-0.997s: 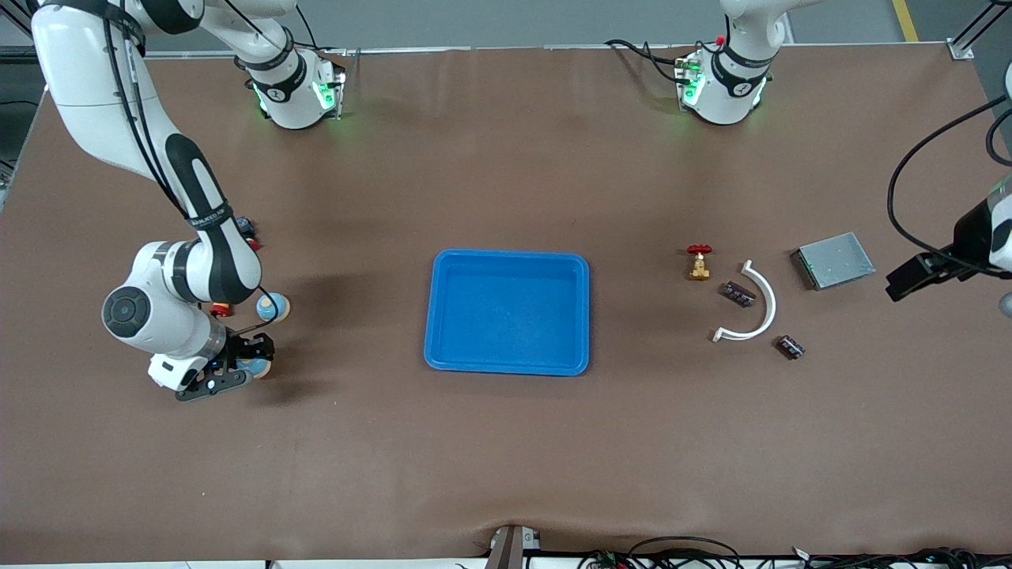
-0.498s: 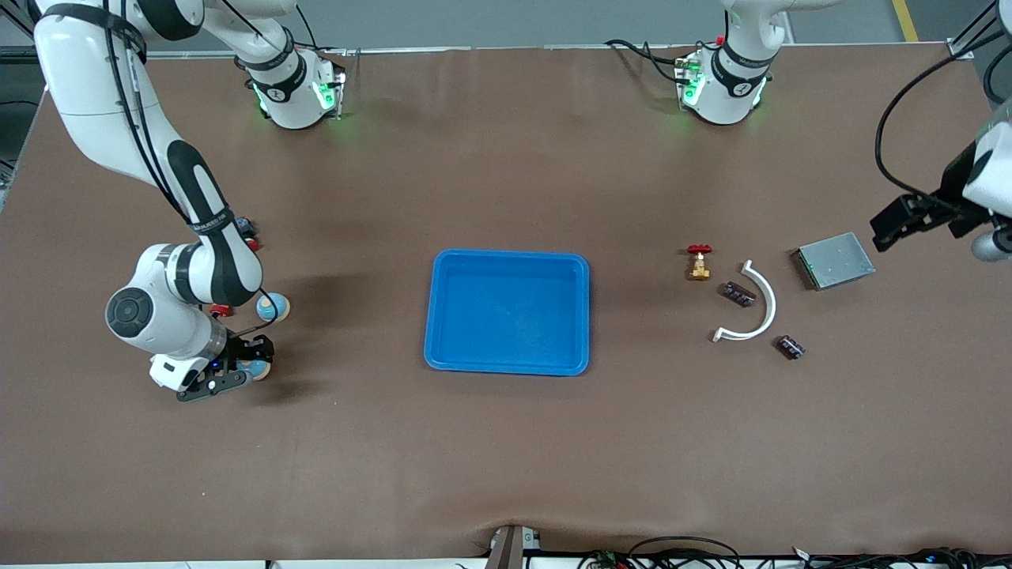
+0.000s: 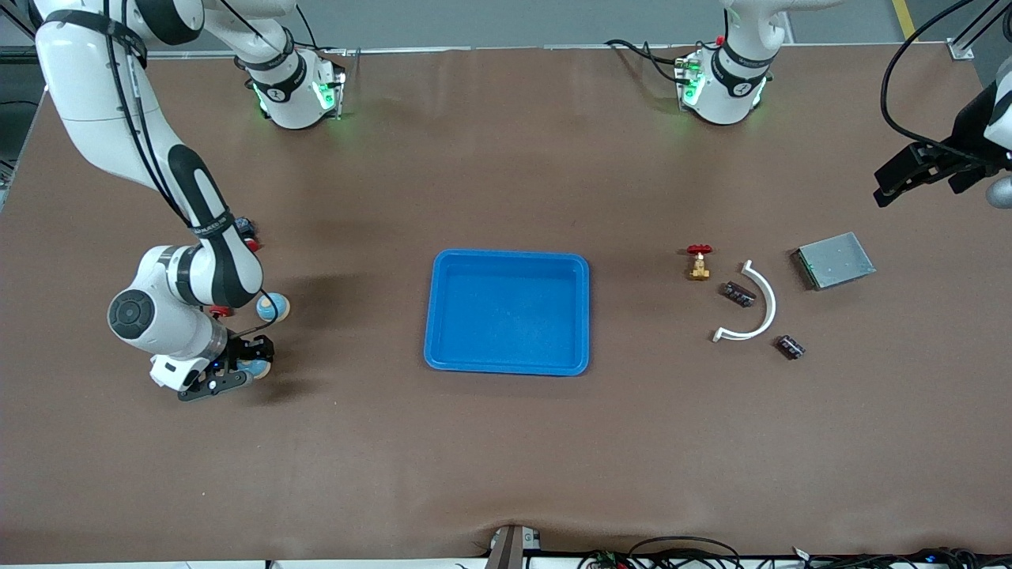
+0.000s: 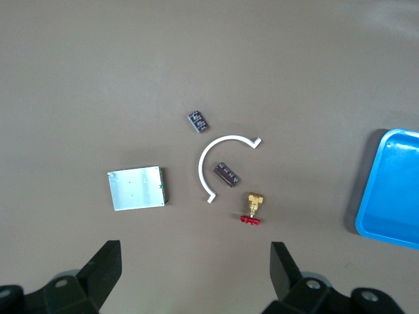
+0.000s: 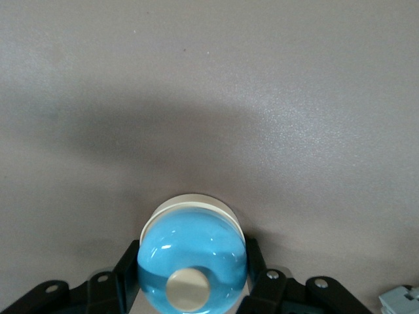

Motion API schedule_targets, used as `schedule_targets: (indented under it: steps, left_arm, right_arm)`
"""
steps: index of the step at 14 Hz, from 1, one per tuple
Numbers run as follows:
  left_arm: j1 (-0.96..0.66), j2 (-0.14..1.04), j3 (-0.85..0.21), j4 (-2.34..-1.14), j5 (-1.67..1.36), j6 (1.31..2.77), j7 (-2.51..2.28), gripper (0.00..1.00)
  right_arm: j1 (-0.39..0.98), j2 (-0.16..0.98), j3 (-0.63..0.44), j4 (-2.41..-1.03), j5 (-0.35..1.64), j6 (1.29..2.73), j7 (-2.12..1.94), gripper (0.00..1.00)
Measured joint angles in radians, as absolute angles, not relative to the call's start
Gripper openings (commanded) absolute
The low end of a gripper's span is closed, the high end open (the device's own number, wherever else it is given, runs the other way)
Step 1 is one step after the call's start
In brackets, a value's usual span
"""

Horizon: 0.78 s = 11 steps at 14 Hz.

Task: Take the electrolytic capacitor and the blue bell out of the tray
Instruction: 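Lower the bell beside the first bell while the left gripper returns to rest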

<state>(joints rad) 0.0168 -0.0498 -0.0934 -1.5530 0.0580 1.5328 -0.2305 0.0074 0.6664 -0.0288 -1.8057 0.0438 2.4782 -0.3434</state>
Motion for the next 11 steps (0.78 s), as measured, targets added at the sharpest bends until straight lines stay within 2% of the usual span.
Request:
schedule_targets:
  steps: [3,4,5,11]
  left_arm:
    - [0.009,-0.054,-0.061,-1.558,0.058,1.53,-0.22,1.0]
    - [0.006,-0.055,-0.05,-1.559,0.056,1.529,-0.2,1.0]
    - [0.006,-0.056,-0.043,-1.559,0.051,1.528,-0.183,1.0]
    - [0.004,-0.069,-0.039,-1.56,0.044,1.511,-0.175,1.0]
  right_arm:
    - [0.007,0.666,-0.027,-1.806,0.044,2.478,-0.343,0.0]
    - [0.007,0.666,-0.026,-1.806,0.044,2.478,-0.343,0.55]
    - [0.007,0.666,-0.026,-1.806,0.044,2.478,-0.343,1.0]
    - [0.007,0.672,-0.026,-1.805,0.044,2.495,-0.343,1.0]
